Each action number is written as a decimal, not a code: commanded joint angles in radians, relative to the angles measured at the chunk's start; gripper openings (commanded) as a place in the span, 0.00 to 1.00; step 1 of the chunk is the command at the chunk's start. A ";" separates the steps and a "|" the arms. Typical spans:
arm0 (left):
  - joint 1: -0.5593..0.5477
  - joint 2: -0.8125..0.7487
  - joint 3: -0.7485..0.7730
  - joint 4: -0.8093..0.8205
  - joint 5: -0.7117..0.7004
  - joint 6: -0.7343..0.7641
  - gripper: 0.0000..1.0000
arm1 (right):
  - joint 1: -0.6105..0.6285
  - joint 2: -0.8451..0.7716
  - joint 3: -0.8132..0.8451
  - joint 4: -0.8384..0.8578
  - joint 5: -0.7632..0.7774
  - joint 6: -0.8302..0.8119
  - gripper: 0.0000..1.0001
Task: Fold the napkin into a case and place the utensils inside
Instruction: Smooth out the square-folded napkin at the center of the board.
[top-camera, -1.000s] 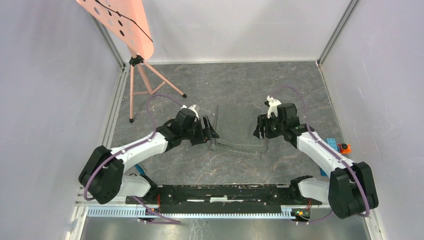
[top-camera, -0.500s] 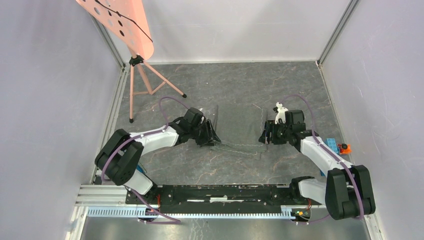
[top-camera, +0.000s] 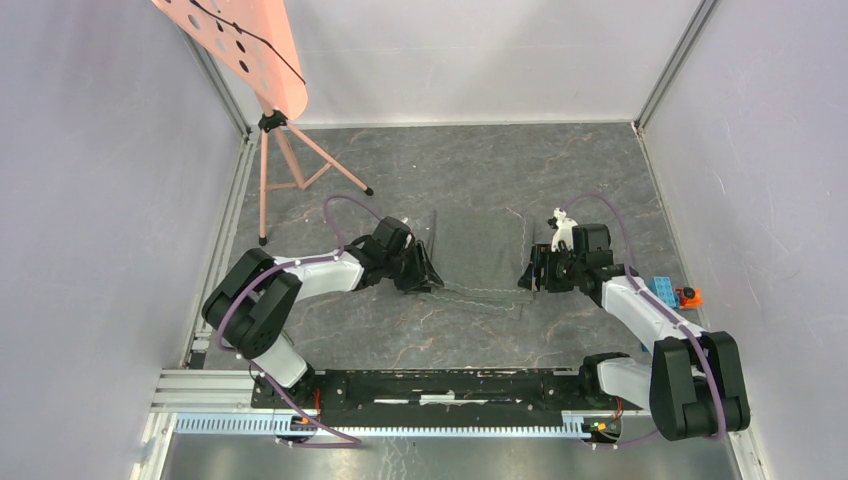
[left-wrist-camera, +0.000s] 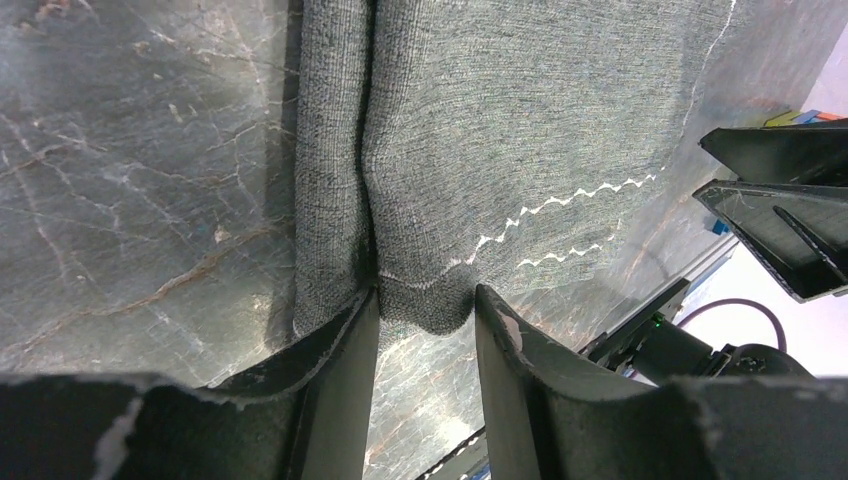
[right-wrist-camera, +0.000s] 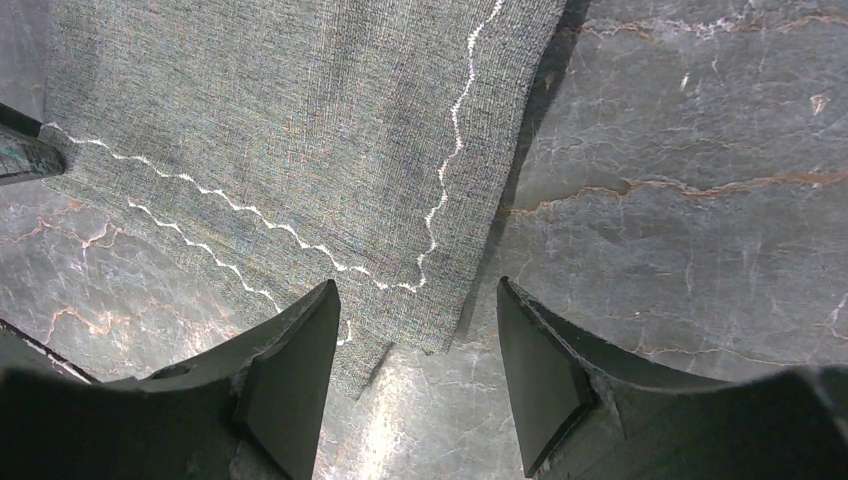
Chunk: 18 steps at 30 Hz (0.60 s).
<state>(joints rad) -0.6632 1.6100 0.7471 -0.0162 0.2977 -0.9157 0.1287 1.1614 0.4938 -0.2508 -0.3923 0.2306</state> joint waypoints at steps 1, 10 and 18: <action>-0.002 0.012 -0.001 0.067 0.009 0.020 0.46 | -0.005 0.000 -0.013 0.040 -0.013 -0.009 0.65; 0.000 -0.028 -0.022 0.065 0.004 0.030 0.27 | -0.013 -0.044 -0.061 -0.018 0.043 0.026 0.69; 0.002 -0.067 -0.043 0.056 0.009 0.037 0.21 | -0.013 -0.046 -0.137 0.054 -0.033 0.107 0.61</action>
<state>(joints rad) -0.6632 1.5852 0.7109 0.0151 0.2977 -0.9150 0.1188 1.1152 0.4042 -0.2253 -0.4026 0.2832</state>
